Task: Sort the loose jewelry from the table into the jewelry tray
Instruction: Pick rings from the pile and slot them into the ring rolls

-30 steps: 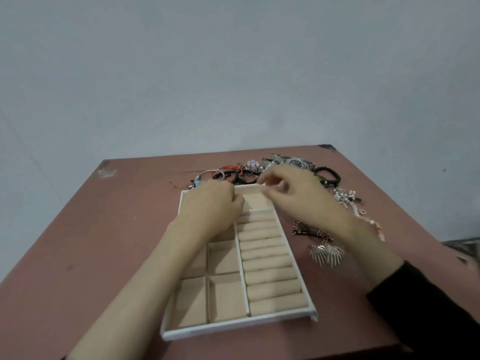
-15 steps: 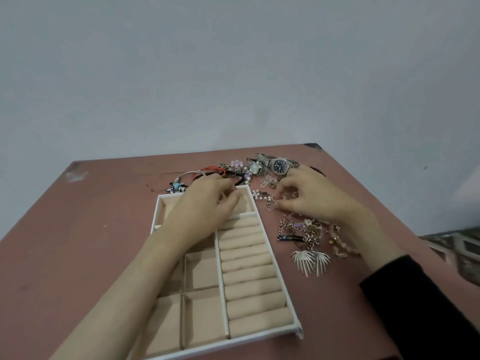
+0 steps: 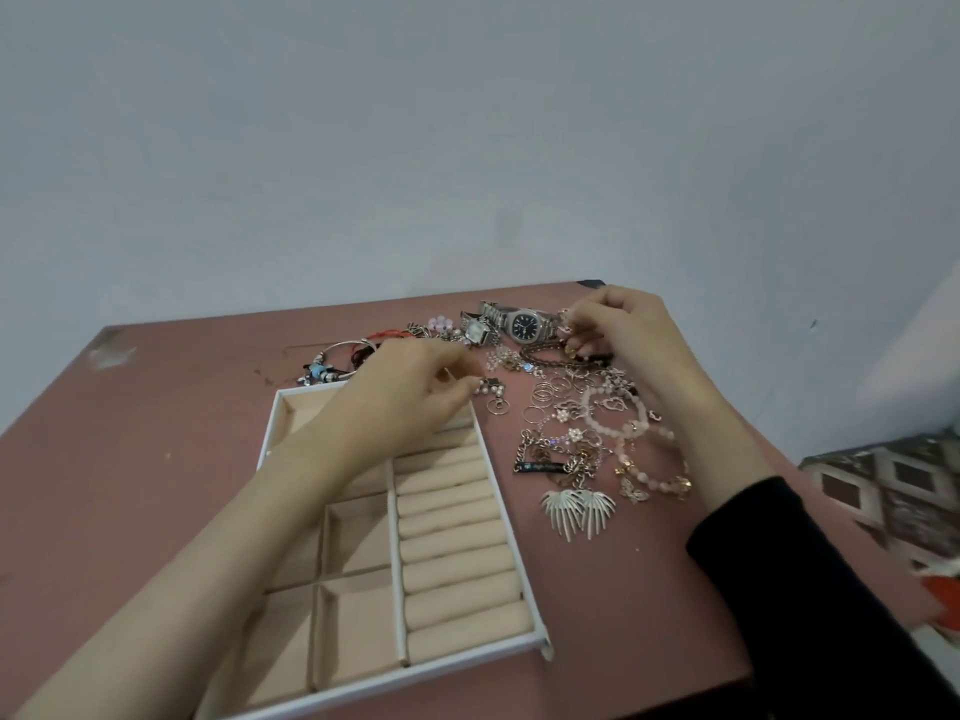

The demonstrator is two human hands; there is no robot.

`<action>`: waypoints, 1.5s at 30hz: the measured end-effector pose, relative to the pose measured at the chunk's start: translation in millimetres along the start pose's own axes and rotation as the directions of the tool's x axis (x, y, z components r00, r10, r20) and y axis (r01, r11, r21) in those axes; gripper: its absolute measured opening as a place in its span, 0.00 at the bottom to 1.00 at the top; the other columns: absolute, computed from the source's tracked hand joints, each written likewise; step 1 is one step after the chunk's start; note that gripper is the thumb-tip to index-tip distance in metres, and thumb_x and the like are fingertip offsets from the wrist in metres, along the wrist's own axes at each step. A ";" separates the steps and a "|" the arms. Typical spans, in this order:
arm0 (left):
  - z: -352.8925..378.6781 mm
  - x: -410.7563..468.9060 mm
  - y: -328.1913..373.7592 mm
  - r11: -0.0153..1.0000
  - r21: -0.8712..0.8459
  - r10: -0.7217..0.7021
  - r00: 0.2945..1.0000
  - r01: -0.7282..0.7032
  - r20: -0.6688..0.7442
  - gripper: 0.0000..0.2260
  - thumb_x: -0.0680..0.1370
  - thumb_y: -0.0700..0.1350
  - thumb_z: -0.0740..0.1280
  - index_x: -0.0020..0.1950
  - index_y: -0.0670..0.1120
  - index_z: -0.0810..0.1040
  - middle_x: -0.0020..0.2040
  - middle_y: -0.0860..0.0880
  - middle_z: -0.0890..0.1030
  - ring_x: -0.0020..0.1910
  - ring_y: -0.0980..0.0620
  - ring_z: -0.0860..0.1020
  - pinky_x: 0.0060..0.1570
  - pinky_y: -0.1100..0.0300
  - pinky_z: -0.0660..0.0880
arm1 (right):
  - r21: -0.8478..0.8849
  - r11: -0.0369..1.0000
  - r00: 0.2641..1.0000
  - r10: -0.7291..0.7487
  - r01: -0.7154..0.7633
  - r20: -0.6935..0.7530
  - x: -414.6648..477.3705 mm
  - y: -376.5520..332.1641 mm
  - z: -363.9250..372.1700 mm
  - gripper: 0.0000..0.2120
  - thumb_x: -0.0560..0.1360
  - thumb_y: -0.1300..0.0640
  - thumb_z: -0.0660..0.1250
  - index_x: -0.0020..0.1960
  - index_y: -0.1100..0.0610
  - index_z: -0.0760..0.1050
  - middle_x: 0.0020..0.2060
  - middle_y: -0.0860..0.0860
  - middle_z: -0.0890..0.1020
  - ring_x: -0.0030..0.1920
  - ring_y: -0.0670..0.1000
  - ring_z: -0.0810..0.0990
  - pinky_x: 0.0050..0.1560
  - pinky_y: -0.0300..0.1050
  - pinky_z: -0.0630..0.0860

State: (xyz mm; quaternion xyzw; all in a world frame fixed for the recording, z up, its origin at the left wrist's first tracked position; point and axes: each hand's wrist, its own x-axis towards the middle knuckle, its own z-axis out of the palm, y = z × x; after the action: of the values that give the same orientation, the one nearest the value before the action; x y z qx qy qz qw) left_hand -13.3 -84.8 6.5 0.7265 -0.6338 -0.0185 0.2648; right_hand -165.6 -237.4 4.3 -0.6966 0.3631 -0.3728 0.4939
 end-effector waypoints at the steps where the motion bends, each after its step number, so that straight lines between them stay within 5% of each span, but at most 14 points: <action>1: 1.6 4.8 4.5 1.000 0.020 0.016 0.999 -0.017 0.042 0.08 0.77 0.46 0.65 0.52 0.48 0.81 0.46 0.52 0.82 0.45 0.54 0.78 0.45 0.63 0.70 | 0.017 1.000 1.000 0.009 -0.009 -0.020 1.0 0.7 -1.0 0.04 0.72 0.63 0.66 0.40 0.60 0.78 0.34 0.55 0.82 0.36 0.52 0.79 0.38 0.41 0.76; 9: 34.3 51.7 35.6 0.987 0.105 0.101 0.981 -0.119 0.163 0.11 0.76 0.41 0.64 0.56 0.48 0.80 0.53 0.49 0.82 0.52 0.50 0.78 0.54 0.54 0.73 | -0.114 0.993 0.987 -0.009 -0.010 -0.163 0.8 4.9 -5.3 0.05 0.73 0.60 0.65 0.43 0.58 0.79 0.35 0.54 0.84 0.28 0.41 0.78 0.27 0.28 0.69; 20: 57.1 81.2 45.4 0.917 0.316 0.199 0.965 -0.245 0.170 0.10 0.76 0.43 0.65 0.57 0.47 0.79 0.55 0.45 0.75 0.59 0.44 0.70 0.49 0.54 0.68 | -0.145 0.989 0.984 -0.006 -0.020 -0.179 2.0 2.5 -6.5 0.06 0.71 0.57 0.66 0.36 0.51 0.78 0.32 0.48 0.82 0.32 0.46 0.79 0.41 0.48 0.76; 24: 59.1 84.7 43.3 0.924 0.297 0.198 0.965 -0.242 0.172 0.07 0.75 0.44 0.67 0.53 0.46 0.80 0.53 0.46 0.76 0.58 0.45 0.70 0.49 0.56 0.67 | -0.130 0.991 0.982 -0.003 -0.022 -0.189 2.9 1.9 -5.9 0.06 0.71 0.58 0.65 0.37 0.51 0.78 0.31 0.49 0.82 0.30 0.45 0.79 0.35 0.42 0.75; 28: 54.8 84.2 38.0 0.980 0.118 0.143 0.976 -0.163 0.163 0.04 0.75 0.42 0.67 0.47 0.45 0.80 0.48 0.46 0.80 0.50 0.48 0.75 0.50 0.57 0.71 | -0.070 0.998 0.975 -0.019 0.004 -0.221 1.1 -1.0 -6.6 0.05 0.74 0.62 0.64 0.41 0.57 0.78 0.31 0.50 0.80 0.24 0.39 0.77 0.27 0.30 0.71; 31: 44.3 80.6 32.6 0.995 -0.089 0.057 0.984 -0.042 0.169 0.05 0.77 0.39 0.64 0.43 0.47 0.77 0.40 0.52 0.79 0.37 0.56 0.73 0.35 0.67 0.67 | -0.051 0.998 0.972 -0.033 0.022 -0.234 -0.9 -3.7 -5.6 0.05 0.75 0.62 0.64 0.42 0.59 0.78 0.31 0.50 0.79 0.22 0.37 0.76 0.24 0.29 0.69; 36: 35.8 68.3 23.9 0.965 -0.258 -0.006 0.983 0.055 0.185 0.04 0.78 0.42 0.64 0.44 0.47 0.75 0.36 0.55 0.74 0.32 0.62 0.69 0.32 0.74 0.64 | -0.075 0.997 0.976 -0.029 0.013 -0.217 -1.9 -0.9 -0.5 0.07 0.73 0.58 0.66 0.36 0.51 0.77 0.30 0.49 0.81 0.30 0.44 0.81 0.41 0.45 0.80; 39: 23.7 52.9 15.7 0.869 -0.467 -0.092 0.981 0.163 0.170 0.05 0.78 0.43 0.65 0.41 0.49 0.75 0.37 0.52 0.76 0.34 0.57 0.72 0.35 0.66 0.68 | -0.062 0.998 0.992 -0.023 0.016 -0.122 -6.9 -2.3 5.9 0.05 0.74 0.56 0.66 0.40 0.51 0.78 0.31 0.49 0.82 0.32 0.46 0.80 0.43 0.48 0.79; 45: -15.0 6.1 -12.0 0.775 -0.591 -0.271 0.963 0.224 0.009 0.06 0.77 0.40 0.65 0.40 0.48 0.75 0.35 0.53 0.77 0.34 0.61 0.74 0.37 0.68 0.69 | -0.062 0.982 0.971 -0.166 0.179 0.172 -37.8 -17.6 33.7 0.03 0.75 0.56 0.67 0.45 0.53 0.79 0.36 0.49 0.84 0.34 0.43 0.81 0.35 0.33 0.75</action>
State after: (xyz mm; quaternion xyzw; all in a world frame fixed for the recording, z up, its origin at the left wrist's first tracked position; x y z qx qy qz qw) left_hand 4.2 -84.3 16.4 0.6861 -0.4853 -0.2202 0.4952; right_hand -150.9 -185.9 7.2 -0.7727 0.2729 -0.3408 0.4608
